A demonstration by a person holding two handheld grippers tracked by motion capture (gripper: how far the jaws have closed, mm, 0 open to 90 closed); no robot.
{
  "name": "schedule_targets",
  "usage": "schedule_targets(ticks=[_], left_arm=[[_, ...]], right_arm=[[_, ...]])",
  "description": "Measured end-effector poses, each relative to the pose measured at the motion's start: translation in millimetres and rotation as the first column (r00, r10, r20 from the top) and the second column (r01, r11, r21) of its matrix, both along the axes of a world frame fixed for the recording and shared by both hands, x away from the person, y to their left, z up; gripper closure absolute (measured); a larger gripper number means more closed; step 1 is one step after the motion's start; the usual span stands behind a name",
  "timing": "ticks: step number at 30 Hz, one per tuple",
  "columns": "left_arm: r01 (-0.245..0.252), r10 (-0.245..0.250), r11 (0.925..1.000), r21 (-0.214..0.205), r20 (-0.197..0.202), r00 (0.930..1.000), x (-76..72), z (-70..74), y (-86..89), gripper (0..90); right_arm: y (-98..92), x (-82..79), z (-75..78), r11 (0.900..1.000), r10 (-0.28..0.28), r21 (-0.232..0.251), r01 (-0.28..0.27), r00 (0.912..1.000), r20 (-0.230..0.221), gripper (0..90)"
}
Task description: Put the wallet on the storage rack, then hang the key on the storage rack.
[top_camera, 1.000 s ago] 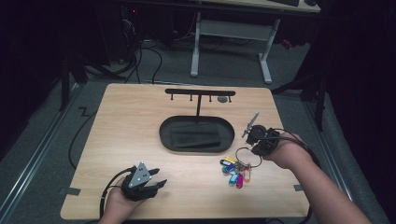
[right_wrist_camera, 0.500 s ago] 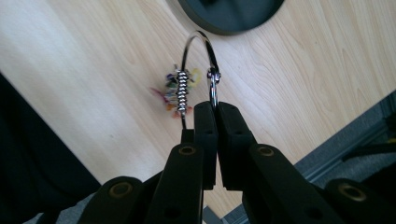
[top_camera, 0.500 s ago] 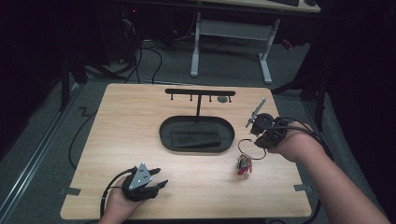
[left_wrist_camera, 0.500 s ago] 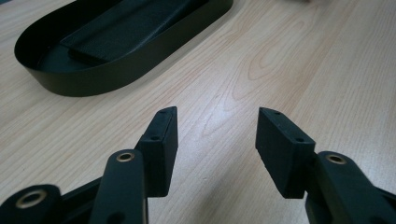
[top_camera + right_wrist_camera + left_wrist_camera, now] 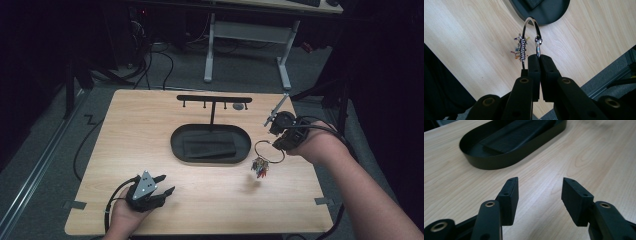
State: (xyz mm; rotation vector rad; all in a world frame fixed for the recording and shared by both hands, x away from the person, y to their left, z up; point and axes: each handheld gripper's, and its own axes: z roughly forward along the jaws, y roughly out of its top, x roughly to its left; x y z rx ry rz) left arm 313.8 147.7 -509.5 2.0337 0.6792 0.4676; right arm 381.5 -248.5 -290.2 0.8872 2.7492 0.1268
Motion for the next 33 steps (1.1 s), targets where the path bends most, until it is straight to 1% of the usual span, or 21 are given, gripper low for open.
schedule_targets(ticks=[2, 4, 6, 8, 10, 13, 18, 23, 24, 26, 28, 29, 31, 32, 33], left_arm=[[-0.006, 0.006, 0.9999, -0.011, -0.010, 0.9999, 0.4, -0.6, 2.1, 47.9], [-0.006, 0.006, 1.0000, -0.003, -0.006, 1.0000, -0.1, -0.4, 2.3, 47.9], [-0.003, 0.003, 1.0000, -0.006, -0.002, 1.0000, -0.2, 0.0, 1.6, 47.9], [-0.001, 0.001, 1.0000, 0.000, 0.000, 1.0000, -0.1, -0.7, 0.7, 47.9], [0.003, -0.003, 1.0000, 0.007, -0.004, 1.0000, 0.1, -1.7, 0.3, 47.9], [0.003, -0.003, 0.9999, 0.011, -0.003, 1.0000, -0.5, -2.4, 0.8, 47.9], [0.007, -0.007, 0.9998, 0.019, -0.009, 0.9999, -2.1, -3.1, 3.2, 47.9], [-0.013, 0.013, 0.9999, -0.012, -0.007, 0.9999, -2.9, -1.1, 7.8, 47.9], [-0.009, 0.009, 0.9999, -0.012, -0.011, 0.9999, -2.5, -1.0, 7.9, 47.9], [0.007, -0.008, 0.9997, -0.022, -0.026, 0.9996, -1.0, -1.5, 7.0, 46.5], [0.027, -0.028, 0.9995, -0.016, -0.038, 0.9989, 0.1, -2.1, 5.4, 44.3], [0.031, -0.031, 0.9995, -0.004, -0.033, 0.9990, -0.3, -2.1, 4.3, 43.4], [0.031, -0.030, 0.9995, 0.012, -0.009, 0.9995, -2.6, -1.2, 3.9, 42.2], [0.028, -0.028, 0.9996, 0.007, 0.001, 0.9996, -3.8, -0.4, 4.5, 41.5], [0.027, -0.027, 0.9996, -0.006, 0.002, 0.9996, -4.4, 1.2, 5.9, 40.8]], right_arm=[[0.4, 0.4, -2.8, 1.0000, -0.001, -0.006, 0.001, 1.0000, -0.004, 87.8], [1.1, 0.3, -4.4, 0.9999, -0.001, -0.013, 0.001, 1.0000, -0.008, 87.8], [1.3, 0.1, -5.0, 1.0000, -0.001, -0.007, 0.001, 1.0000, -0.006, 87.8], [1.2, 0.4, -5.5, 1.0000, -0.003, -0.002, 0.003, 1.0000, -0.007, 87.8], [2.0, 0.7, -5.7, 0.9999, -0.002, -0.011, 0.002, 0.9999, -0.010, 87.8], [2.3, 2.7, -4.5, 1.0000, 0.006, -0.007, -0.006, 0.9999, -0.009, 87.7], [-0.7, 7.8, -3.2, 0.9999, -0.008, -0.014, 0.008, 1.0000, 0.000, 87.8], [0.3, 13.2, -3.4, 0.9999, -0.011, -0.001, 0.011, 0.9999, 0.001, 87.8], [1.0, 14.6, -3.3, 0.9999, -0.010, 0.011, 0.010, 0.9999, 0.004, 87.8], [2.2, 17.3, -2.7, 0.9997, -0.012, 0.020, 0.012, 0.9999, 0.000, 87.8], [3.4, 22.3, -1.3, 0.9998, -0.012, 0.017, 0.012, 0.9999, 0.000, 87.8], [4.3, 24.8, -0.1, 0.9997, -0.015, 0.019, 0.015, 0.9999, 0.004, 87.8], [6.3, 30.0, 3.0, 0.9994, -0.025, 0.025, 0.025, 0.9996, 0.009, 87.8], [6.9, 33.0, 4.3, 0.9992, -0.026, 0.029, 0.026, 0.9995, 0.016, 87.8], [7.7, 35.7, 5.1, 0.9991, -0.028, 0.032, 0.027, 0.9994, 0.023, 87.9]])
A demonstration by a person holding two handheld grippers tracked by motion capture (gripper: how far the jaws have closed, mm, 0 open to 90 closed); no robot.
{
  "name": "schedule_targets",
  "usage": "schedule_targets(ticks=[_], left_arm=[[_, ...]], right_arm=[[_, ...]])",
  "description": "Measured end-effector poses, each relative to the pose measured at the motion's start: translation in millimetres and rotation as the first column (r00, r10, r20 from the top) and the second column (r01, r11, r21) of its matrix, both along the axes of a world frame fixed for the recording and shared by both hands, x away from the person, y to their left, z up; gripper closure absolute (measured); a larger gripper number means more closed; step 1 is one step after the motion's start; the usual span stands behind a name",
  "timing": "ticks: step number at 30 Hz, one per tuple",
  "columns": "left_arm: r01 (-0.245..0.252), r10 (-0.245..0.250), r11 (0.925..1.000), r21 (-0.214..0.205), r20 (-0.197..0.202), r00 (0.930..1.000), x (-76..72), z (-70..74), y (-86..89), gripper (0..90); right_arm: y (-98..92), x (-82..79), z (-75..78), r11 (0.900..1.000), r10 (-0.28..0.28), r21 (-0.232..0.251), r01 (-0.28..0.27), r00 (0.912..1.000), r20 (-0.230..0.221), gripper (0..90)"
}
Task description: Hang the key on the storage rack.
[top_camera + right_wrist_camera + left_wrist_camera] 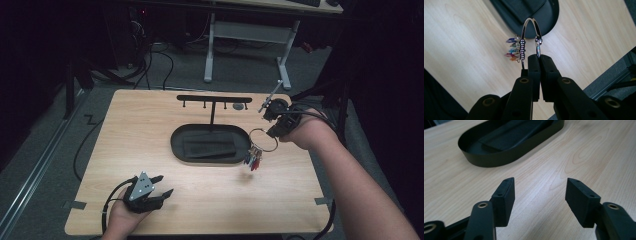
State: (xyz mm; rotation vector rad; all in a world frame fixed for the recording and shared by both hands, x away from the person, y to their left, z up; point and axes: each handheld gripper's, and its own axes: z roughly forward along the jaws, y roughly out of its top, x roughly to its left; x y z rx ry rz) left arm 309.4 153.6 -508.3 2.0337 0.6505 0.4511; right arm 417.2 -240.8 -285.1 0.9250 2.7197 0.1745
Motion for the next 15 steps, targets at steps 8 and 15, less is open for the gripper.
schedule_targets(ticks=[8, 15], left_arm=[[-0.027, 0.027, 0.9996, -0.011, -0.017, 0.9995, 0.2, -0.8, 3.8, 35.6], [-0.023, 0.023, 0.9993, 0.030, -0.025, 0.9994, -3.1, -3.9, 6.5, 36.1]], right_arm=[[9.8, 17.2, 1.3, 0.9998, -0.016, -0.016, 0.015, 0.9999, -0.005, 87.9], [14.8, 31.0, 4.5, 0.9993, -0.036, -0.010, 0.036, 0.9993, 0.015, 87.9]])
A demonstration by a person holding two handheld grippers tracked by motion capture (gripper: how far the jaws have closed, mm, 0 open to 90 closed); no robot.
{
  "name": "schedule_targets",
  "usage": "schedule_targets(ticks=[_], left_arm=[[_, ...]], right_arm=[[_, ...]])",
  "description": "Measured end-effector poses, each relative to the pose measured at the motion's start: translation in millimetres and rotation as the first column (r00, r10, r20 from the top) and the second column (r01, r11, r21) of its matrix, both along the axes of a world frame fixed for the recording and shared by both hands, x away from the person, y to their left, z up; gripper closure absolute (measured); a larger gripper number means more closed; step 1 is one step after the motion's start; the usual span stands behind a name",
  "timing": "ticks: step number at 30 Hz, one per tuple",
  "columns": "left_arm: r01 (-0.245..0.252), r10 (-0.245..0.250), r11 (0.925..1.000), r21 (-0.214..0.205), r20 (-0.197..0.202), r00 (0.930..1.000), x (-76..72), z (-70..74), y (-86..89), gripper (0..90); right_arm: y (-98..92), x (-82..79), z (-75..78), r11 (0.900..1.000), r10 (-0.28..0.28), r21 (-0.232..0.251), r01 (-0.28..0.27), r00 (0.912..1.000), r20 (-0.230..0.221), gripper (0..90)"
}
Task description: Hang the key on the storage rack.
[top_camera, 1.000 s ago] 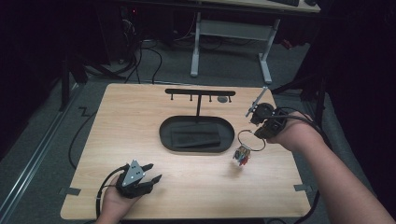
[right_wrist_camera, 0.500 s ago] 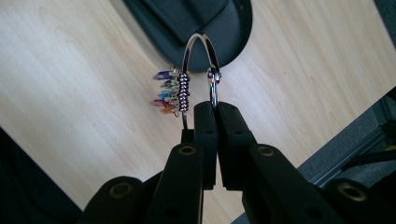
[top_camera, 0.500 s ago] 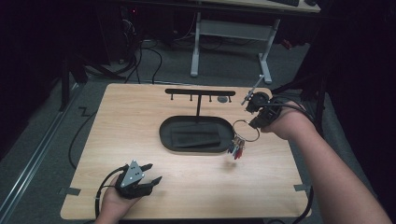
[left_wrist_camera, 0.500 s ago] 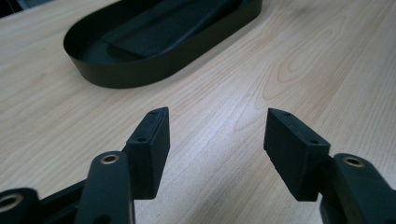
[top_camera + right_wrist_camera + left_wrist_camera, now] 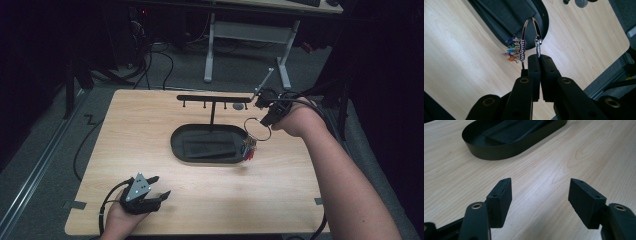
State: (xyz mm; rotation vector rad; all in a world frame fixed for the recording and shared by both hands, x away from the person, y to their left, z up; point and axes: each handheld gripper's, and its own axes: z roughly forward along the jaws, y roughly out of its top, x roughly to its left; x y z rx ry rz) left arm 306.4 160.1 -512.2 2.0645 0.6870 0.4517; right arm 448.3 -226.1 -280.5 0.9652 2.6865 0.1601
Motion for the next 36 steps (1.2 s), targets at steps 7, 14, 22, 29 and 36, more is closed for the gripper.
schedule_targets(ticks=[7, 14, 22, 29, 36], left_arm=[[-0.012, 0.012, 0.9996, -0.026, -0.001, 0.9999, -5.3, 1.6, 3.5, 36.3], [-0.020, 0.020, 0.9997, -0.017, -0.003, 0.9998, -8.0, -1.2, 7.0, 36.0], [-0.042, 0.042, 0.9984, -0.037, -0.011, 0.9991, -7.6, -1.2, 11.6, 36.1], [-0.031, 0.030, 0.9991, -0.030, -0.018, 0.9994, -9.1, -1.8, 9.7, 36.4], [-0.026, 0.025, 0.9995, -0.018, -0.018, 0.9995, -7.1, -2.5, 7.2, 36.2]], right_arm=[[2.9, 16.9, -2.2, 1.0000, 0.004, 0.001, -0.004, 1.0000, 0.001, 87.9], [6.4, 31.4, -4.0, 0.9998, -0.002, 0.019, 0.002, 1.0000, 0.006, 87.9], [5.1, 51.7, -10.7, 0.9981, -0.026, 0.055, 0.025, 0.9995, 0.017, 87.9], [5.0, 67.5, -20.0, 0.9982, -0.042, 0.043, 0.042, 0.9991, 0.008, 87.8], [4.8, 81.3, -20.1, 0.9984, -0.048, 0.029, 0.048, 0.9987, 0.014, 87.7]])
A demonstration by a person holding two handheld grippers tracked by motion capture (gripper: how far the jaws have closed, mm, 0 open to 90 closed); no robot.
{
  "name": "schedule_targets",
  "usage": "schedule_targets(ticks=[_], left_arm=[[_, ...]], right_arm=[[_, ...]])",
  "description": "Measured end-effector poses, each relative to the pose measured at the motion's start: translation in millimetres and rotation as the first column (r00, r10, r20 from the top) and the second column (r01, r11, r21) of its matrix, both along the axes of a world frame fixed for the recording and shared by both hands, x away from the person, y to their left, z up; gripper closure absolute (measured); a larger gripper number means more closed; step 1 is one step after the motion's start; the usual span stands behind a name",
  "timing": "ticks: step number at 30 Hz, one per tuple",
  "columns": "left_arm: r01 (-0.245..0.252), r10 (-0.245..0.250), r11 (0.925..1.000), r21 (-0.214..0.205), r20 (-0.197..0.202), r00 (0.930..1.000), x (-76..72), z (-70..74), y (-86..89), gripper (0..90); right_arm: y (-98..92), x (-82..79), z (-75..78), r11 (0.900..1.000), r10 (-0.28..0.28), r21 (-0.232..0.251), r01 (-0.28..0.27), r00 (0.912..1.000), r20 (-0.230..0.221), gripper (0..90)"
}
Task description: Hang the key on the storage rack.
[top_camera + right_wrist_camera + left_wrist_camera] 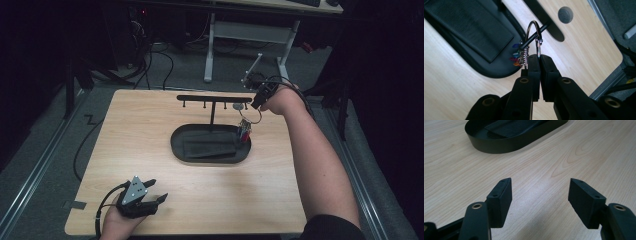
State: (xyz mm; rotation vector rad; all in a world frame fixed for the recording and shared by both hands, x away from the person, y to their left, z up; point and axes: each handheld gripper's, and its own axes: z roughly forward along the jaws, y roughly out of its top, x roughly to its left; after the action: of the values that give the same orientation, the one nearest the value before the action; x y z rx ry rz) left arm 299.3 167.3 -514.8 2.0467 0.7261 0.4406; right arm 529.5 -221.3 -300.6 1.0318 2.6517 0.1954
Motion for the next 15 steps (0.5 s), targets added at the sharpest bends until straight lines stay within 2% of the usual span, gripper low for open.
schedule_targets(ticks=[6, 9, 12, 15], left_arm=[[-0.008, 0.008, 1.0000, 0.000, 0.001, 1.0000, -0.7, 0.2, 0.7, 36.5], [-0.004, 0.004, 1.0000, 0.005, 0.005, 1.0000, -1.0, 0.9, 0.5, 36.5], [-0.002, 0.002, 1.0000, 0.006, 0.010, 1.0000, 0.2, 1.0, 0.5, 36.5], [0.006, -0.006, 0.9999, 0.008, -0.003, 1.0000, 1.6, 0.6, 0.7, 38.6]], right_arm=[[3.9, 6.7, -6.6, 0.9999, -0.008, -0.009, 0.008, 1.0000, -0.005, 87.5], [7.2, 9.3, -8.2, 0.9996, -0.003, -0.030, 0.003, 1.0000, -0.006, 87.3], [8.1, 11.3, -8.5, 0.9986, -0.023, -0.048, 0.023, 0.9997, -0.004, 85.0], [8.8, 10.3, -8.0, 0.9983, -0.049, -0.030, 0.050, 0.9987, 0.014, 82.0]])
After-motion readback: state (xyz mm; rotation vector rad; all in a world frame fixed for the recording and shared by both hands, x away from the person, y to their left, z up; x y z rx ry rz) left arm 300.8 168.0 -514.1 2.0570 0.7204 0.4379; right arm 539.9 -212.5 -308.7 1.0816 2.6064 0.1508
